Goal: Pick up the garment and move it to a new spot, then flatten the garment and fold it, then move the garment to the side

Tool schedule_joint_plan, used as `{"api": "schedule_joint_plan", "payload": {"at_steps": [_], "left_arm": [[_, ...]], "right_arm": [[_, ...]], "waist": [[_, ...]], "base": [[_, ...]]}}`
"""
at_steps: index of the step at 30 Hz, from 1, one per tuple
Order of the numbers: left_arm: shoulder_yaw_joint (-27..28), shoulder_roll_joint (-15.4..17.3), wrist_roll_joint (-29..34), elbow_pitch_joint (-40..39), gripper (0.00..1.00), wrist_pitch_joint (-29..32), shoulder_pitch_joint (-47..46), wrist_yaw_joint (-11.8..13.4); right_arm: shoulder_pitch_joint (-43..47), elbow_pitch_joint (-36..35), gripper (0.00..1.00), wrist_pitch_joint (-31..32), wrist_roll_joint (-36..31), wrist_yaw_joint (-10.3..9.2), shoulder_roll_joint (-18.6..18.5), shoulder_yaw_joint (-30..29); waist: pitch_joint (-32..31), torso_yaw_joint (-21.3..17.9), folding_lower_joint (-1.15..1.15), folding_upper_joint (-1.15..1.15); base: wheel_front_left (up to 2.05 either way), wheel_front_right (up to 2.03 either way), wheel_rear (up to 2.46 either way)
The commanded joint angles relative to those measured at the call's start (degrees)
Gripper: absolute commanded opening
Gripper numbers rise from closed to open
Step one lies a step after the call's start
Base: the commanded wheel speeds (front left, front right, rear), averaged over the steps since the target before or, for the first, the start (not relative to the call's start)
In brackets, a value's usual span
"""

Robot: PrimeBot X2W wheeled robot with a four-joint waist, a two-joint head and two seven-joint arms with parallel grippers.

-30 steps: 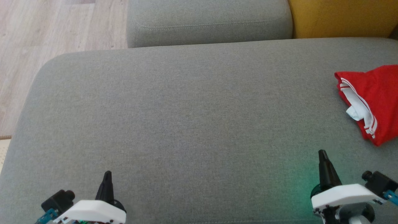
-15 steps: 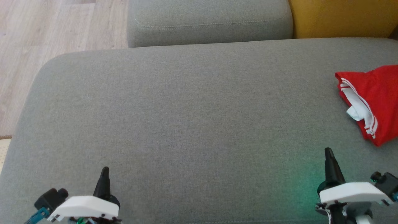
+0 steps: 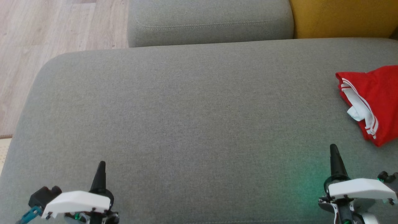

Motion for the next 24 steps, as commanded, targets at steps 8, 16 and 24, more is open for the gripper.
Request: {"api": "schedule_joint_plan", "payload": {"at_steps": [8, 16, 24], "left_arm": [[3.19, 0.82, -6.47, -2.08, 0.00, 1.66, -4.50, -1.61], [4.32, 0.80, -11.29, -2.14, 0.00, 2.97, -5.30, -2.51], [5.47, 0.78, -16.10, -2.21, 0.00, 4.30, -6.10, -3.41]], "right_arm": [[-3.72, -2.39, 0.00, 1.24, 7.30, -0.04, -0.97, -0.19], [-4.22, -2.59, 0.00, 2.24, 12.61, -0.04, -0.98, -0.81], [-4.72, -2.80, 0.00, 3.25, 17.92, -0.04, -0.98, -1.45]], "waist": [[0.01, 0.08, 0.00, 0.00], [0.02, 0.15, 0.00, 0.00], [0.03, 0.21, 0.00, 0.00]], "base": [[0.00, 0.00, 0.00], [0.00, 0.00, 0.00], [0.00, 0.00, 0.00]]}}
